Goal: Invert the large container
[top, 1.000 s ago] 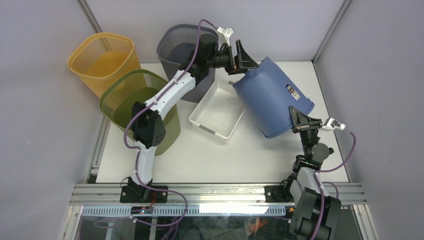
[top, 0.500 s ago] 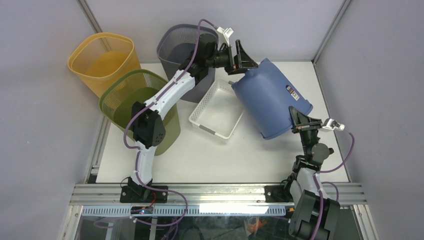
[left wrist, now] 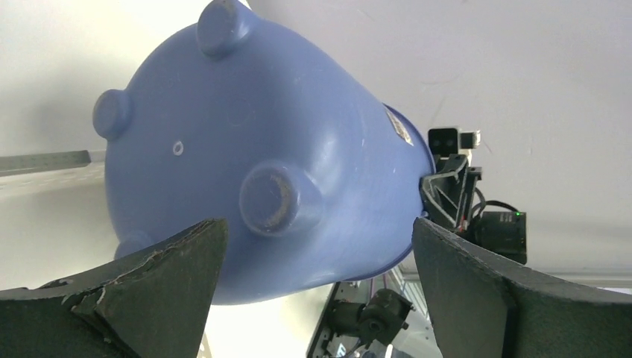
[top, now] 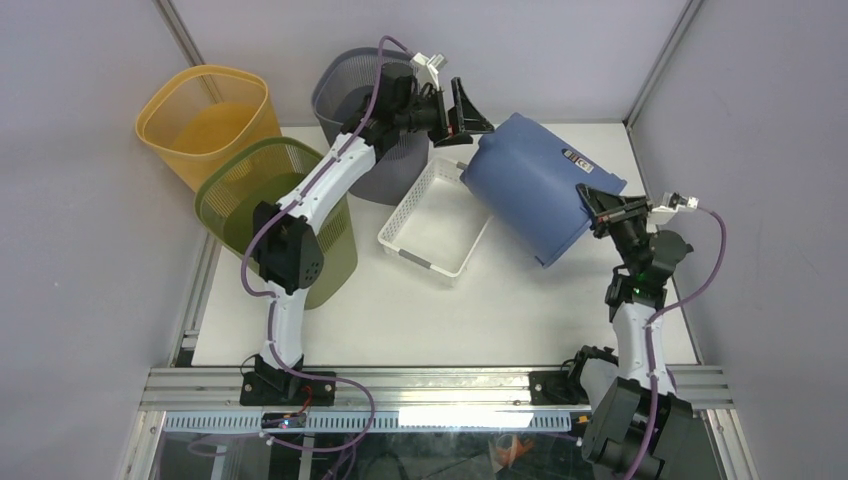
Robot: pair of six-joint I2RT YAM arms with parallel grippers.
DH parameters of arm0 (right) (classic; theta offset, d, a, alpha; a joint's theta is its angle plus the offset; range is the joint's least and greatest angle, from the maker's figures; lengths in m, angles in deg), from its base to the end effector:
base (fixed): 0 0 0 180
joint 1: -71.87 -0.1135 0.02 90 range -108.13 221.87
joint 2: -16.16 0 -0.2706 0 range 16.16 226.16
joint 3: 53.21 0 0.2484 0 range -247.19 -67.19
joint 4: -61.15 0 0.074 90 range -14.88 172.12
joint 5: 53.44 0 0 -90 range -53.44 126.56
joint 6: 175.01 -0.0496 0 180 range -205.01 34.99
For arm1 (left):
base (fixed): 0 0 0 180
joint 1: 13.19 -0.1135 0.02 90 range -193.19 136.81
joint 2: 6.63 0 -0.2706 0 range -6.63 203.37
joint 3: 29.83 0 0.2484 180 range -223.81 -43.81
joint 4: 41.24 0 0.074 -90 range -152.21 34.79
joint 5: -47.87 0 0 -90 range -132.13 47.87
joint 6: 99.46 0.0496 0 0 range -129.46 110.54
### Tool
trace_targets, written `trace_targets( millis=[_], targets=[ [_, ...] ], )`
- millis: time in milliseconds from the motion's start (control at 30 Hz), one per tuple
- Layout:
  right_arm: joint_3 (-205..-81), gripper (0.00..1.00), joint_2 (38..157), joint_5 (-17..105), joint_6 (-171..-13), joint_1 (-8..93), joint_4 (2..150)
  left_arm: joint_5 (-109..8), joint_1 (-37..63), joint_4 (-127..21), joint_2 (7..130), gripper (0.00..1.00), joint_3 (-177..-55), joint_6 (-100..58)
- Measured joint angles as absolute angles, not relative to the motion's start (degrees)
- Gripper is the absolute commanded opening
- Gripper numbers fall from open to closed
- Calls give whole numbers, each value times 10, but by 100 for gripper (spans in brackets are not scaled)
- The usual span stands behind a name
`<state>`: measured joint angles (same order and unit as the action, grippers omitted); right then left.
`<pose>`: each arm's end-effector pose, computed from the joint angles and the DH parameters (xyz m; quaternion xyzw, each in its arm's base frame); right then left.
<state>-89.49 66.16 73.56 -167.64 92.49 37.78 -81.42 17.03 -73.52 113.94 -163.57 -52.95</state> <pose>0.1971 -0.0423 0.2809 0.3291 0.5699 0.5487 0.5156 0.4212 -0.2817 0.3663 0.1050 0.7846 -0.5467 0.2727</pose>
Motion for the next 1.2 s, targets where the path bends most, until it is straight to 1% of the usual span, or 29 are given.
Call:
trace_targets(
  millis=[333, 500, 600, 667, 1033, 1200],
  targets=[
    [-981, 0, 647, 785, -1634, 926, 536, -806, 152, -785, 1136, 99, -1646, -491],
    [-1090, 0, 655, 784, -1561, 926, 709, -800, 135, -800, 1134, 99, -1648, -486],
    [-1172, 0, 663, 757, -1496, 926, 816, -800, 126, -810, 1134, 99, -1659, -487],
    [-1198, 0, 663, 744, -1471, 926, 846, -800, 124, -812, 1134, 99, -1667, -487],
    [-1206, 0, 667, 678, -1443, 926, 907, -826, 134, -817, 1129, 99, -1667, -470],
    [-1262, 0, 675, 590, -1397, 926, 992, -796, 182, -864, 1105, 99, -1621, -413]
  ],
)
